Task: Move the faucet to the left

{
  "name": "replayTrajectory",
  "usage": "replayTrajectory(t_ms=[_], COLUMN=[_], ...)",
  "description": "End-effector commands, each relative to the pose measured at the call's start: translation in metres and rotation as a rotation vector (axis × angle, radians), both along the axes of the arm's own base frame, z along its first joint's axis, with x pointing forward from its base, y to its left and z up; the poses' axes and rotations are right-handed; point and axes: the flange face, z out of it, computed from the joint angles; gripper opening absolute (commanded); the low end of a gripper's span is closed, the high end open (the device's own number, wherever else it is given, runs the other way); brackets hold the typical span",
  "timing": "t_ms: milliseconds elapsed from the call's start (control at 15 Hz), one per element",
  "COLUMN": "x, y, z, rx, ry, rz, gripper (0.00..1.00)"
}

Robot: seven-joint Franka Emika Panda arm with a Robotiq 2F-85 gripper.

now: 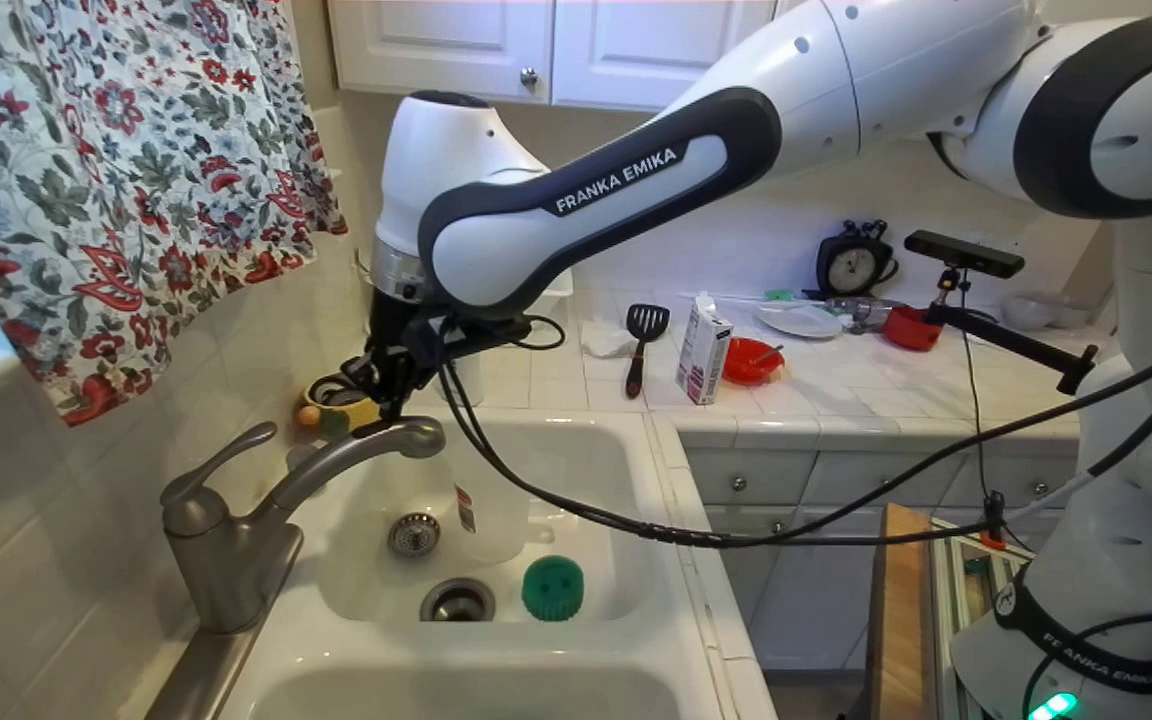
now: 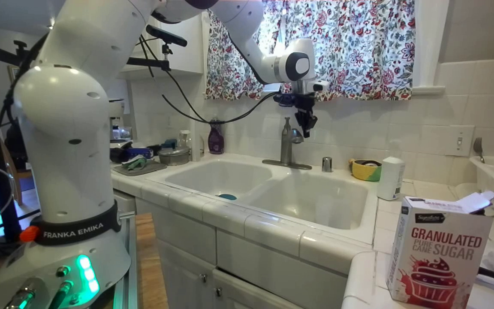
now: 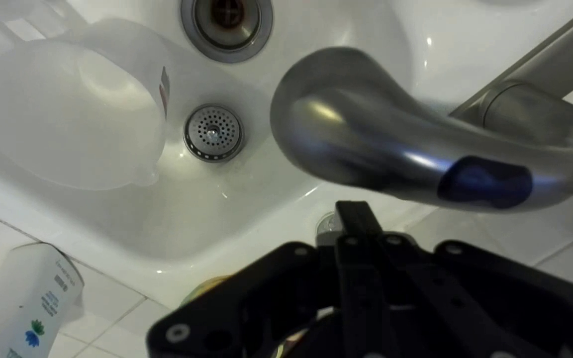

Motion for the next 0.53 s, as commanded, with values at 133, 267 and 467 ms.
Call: replayTrajectory(t_ms=[133,267,467], x=[-0.027,-0.038,-0.061], y=[0.009,0.007,0.002], z=[0.012,0.018,0.019], rx=[-0.031,-0.042,-0.071], ry=[0.067,0.098,0.167], rz=[-0.013,0.005,0.029], gripper=[0.00,0.00,0.00])
